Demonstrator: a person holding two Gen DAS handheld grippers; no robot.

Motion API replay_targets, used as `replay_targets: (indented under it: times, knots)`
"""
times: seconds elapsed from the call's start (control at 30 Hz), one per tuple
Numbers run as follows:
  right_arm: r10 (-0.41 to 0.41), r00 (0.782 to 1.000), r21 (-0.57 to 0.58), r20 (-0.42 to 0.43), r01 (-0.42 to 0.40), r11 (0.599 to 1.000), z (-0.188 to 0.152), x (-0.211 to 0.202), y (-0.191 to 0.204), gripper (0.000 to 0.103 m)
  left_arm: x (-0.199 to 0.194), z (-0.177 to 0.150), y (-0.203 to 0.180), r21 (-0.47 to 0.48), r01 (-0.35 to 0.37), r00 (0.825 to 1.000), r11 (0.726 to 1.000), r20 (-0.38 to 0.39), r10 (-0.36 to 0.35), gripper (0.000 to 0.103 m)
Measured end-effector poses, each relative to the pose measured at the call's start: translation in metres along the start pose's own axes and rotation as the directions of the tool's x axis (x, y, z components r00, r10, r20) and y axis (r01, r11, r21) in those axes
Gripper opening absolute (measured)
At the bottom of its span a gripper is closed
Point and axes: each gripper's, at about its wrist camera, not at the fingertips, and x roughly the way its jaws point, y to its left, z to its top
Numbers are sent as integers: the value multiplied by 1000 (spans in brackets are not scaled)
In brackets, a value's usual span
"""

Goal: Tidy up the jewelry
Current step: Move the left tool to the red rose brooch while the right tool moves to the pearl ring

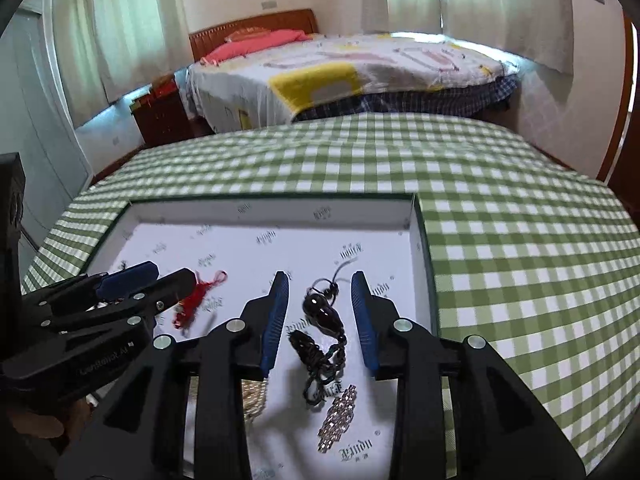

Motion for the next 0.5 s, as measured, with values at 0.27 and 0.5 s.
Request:
replay_targets:
  times: [0.27, 0.5]
  knots:
    - [12, 997, -5, 78, -11, 1000, -3, -45, 16, 32, -53, -10, 9, 28, -42, 990, 999, 134, 38, 54]
    - [11, 996, -18, 87, -10, 1000, -34, -70, 26, 32, -90, -33, 22, 28, -81, 976, 996, 206, 73, 54]
